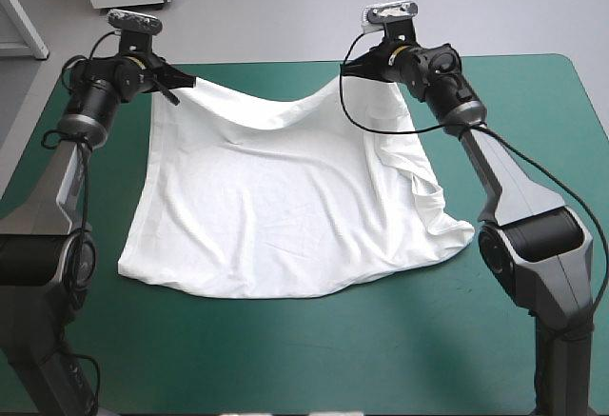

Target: Fold the cloth

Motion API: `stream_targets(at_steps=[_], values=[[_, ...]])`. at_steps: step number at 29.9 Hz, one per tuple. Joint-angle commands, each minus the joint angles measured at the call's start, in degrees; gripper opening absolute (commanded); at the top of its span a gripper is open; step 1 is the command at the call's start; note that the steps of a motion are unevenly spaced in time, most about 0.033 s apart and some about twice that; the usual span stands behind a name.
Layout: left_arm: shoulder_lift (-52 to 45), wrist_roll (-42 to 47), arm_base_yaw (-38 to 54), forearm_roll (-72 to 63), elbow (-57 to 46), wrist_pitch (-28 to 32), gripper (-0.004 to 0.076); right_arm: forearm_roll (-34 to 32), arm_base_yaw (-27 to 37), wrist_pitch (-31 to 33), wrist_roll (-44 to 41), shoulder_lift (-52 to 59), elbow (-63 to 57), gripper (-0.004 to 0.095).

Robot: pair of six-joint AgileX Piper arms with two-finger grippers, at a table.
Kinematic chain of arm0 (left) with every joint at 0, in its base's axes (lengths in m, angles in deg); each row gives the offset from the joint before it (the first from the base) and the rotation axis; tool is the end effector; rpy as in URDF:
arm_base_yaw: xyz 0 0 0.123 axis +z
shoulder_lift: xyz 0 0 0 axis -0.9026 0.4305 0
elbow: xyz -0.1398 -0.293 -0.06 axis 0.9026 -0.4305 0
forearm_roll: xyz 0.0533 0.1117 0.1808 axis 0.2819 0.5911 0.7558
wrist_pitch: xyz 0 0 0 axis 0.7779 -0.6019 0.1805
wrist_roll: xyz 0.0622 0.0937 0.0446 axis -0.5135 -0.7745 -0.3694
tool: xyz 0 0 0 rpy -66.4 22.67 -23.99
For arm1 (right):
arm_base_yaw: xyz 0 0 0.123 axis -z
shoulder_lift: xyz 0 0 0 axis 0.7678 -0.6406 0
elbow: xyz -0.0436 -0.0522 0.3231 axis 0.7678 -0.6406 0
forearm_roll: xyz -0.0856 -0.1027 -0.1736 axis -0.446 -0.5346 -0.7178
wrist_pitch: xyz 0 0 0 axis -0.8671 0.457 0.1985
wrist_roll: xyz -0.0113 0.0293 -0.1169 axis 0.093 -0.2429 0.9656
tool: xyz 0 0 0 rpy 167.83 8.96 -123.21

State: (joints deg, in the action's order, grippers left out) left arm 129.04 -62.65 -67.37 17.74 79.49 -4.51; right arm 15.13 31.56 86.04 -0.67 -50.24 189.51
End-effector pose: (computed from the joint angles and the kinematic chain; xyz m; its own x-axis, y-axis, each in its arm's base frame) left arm 0.4765 -0.0219 0.3699 -0.5314 0.1973 -0.8238 0.1289 0.9800 0.1516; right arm 0.4992 0.1662 0.3691 -0.4616 -0.1012 -0.8813 -0.2842 0.9580 0.0388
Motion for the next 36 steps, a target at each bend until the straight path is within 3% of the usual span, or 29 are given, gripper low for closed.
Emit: stream_targets(at_steps=[1, 5, 7, 10, 16, 21, 25, 30, 36], values=[[0.9, 4.5, -0.3, -0.4, 1.6, 10.9, 0.0127, -0.8, 1.3, -8.3, -0.2, 1.1, 2.0, 0.026], [4.0, 5.7, -0.3, -0.4, 1.6, 14.2, 0.0456, 1.4, 3.5, -8.7, -0.5, 0.4, 2.2, 0.0786], [4.1, 5.6, -0.3, 0.4, 2.3, 13.3, 0.058, 1.4, 4.1, -7.0, -0.5, 1.8, 2.7, 0.0944], [2.5, 5.6, -0.3, 1.1, 4.9, 6.5, 0.0634, 1.4, 4.8, -3.0, -0.5, 5.6, 3.1, 0.0917], [-5.1, 5.5, -0.3, 0.6, 12.3, -19.3, 0.0614, 0.9, 4.8, 15.5, -0.2, 16.3, 3.1, 0.0867], [-10.6, 5.5, -0.3, -0.5, 12.7, -31.7, 0.0574, -1.5, 4.8, 26.3, -1.4, 21.5, 3.1, 0.0792], [-12.5, 5.0, -0.3, -0.5, 12.7, -41.0, 0.0565, -5.8, 4.8, 36.7, -1.6, 22.4, 2.6, 0.0787], [-14.6, 4.6, -0.3, -4.2, 8.0, -41.1, 0.0565, -4.1, 4.8, 36.6, -2.1, 25.7, -5.7, 0.0785], [-20.0, 3.5, -0.3, -5.2, -7.9, -41.1, 0.0565, -3.4, 4.8, 35.4, -1.3, 30.3, -25.9, 0.0785]])
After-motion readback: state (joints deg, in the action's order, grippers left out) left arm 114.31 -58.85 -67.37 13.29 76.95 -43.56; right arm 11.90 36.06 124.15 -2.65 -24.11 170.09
